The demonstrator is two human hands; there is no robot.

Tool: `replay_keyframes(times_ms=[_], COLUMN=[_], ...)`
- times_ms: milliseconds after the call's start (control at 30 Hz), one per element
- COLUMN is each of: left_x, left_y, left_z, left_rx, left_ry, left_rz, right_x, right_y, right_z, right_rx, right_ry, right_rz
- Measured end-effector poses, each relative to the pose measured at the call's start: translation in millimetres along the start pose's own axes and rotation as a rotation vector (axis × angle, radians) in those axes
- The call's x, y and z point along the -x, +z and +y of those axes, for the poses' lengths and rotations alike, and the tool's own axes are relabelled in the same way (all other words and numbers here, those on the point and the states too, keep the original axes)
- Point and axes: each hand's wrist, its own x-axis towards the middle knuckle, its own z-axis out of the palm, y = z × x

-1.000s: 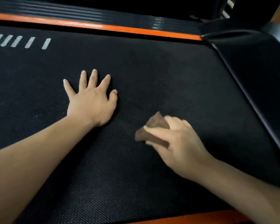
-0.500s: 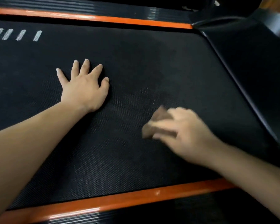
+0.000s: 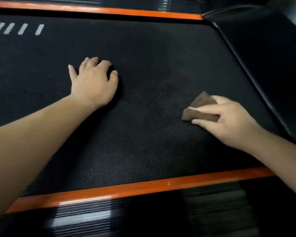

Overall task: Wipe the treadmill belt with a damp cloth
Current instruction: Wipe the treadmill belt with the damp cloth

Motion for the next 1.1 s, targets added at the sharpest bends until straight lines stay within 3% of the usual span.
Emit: replay_keyframes(times_ms=[67,200,267,400,467,567,633,667,800,967,1033,1100], left_x=[1,-11,-15,-12,-12,-12,-12,-12,-13,-13,-14,-14], left_y=[7,19,27,36,37,37,37,37,36,36,36,35], left_z=[18,57,65,65,66,66,67,67,67,67,68,68], left_rx=[0.008,0.02,-0.018,-0.092,-0.1,-0.116,-0.128,-0.134,-0.135,-0.148,-0.146,-0.148], left_ry=[0.028,0.024,0.002,-0.002,-0.006,0.002,0.003,0.003,0.005,0.018,0.012,0.008], left_rz=[0.01,-0.045,-0.074,-0.067,-0.061,-0.063,-0.073,-0.078,-0.105,-0.099,-0.11,-0.122], right_x=[15,37,17,-41,-37,-13,-30,-51,-122,-79,-96,-139], right_y=[6,8,7,3,15,25,20,19,17,29,24,18], right_z=[-9,-33,-15,28,14,-22,-11,4,48,-4,9,37], right_rx=[-0.045,-0.088,0.006,0.109,0.101,-0.038,0.016,0.078,0.162,-0.03,0.065,0.175], right_ry=[-0.011,-0.177,-0.19,0.163,0.141,-0.059,-0.093,-0.08,0.264,0.003,-0.044,0.121], right_rz=[-0.031,-0.258,-0.191,0.082,0.077,-0.067,-0.105,-0.032,0.164,0.007,-0.007,0.107])
